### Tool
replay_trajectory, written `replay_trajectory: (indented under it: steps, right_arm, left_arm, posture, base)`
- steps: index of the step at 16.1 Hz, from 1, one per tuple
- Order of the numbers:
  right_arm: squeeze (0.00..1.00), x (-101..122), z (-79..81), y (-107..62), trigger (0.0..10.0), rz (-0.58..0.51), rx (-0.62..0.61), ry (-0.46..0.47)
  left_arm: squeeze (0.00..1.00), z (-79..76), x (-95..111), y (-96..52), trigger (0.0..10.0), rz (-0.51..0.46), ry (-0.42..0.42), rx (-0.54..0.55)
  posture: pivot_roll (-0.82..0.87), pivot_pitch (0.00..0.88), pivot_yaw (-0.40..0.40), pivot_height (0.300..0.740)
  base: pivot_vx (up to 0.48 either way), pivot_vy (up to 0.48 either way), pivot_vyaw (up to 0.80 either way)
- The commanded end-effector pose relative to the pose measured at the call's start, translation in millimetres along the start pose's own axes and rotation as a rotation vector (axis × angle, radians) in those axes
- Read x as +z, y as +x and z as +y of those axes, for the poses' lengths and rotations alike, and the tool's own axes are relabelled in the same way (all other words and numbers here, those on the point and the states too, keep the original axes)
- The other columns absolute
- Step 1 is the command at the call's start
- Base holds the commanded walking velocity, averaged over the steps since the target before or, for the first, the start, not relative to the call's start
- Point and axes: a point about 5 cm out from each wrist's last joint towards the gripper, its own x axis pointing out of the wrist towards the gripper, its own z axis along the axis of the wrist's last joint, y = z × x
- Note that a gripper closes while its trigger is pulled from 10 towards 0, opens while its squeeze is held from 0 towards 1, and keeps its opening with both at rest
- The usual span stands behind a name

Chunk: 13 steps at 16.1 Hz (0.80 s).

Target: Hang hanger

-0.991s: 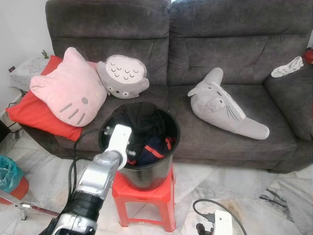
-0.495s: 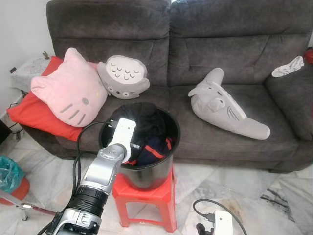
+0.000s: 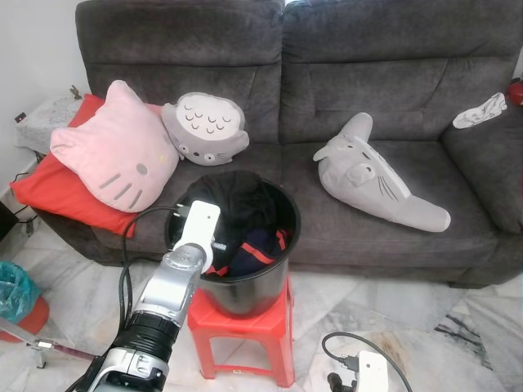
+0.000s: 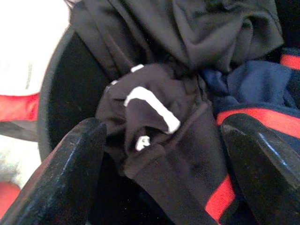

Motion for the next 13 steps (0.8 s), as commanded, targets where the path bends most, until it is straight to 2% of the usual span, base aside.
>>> replay_trajectory:
  steps: [1,13]
  right_arm:
    - [0.00,-2,2.3,-0.3,10.0,0.008,0.006,-0.002]
    - [0.00,-4,1.7,-0.8,10.0,0.016,0.010,0.000]
  left_arm:
    - [0.00,3.8,-6,1.8,10.0,0.019,0.003,0.014]
    - [0.00,0.5,-19,4.6,10.0,0.072,0.082,0.021]
  posture:
    - [0.01,0.000,0.069,0.740]
    - [0.01,0.000,0.072,0.740]
  base:
    - [0.000,0.000,0.00]
    - [0.000,0.000,0.00]
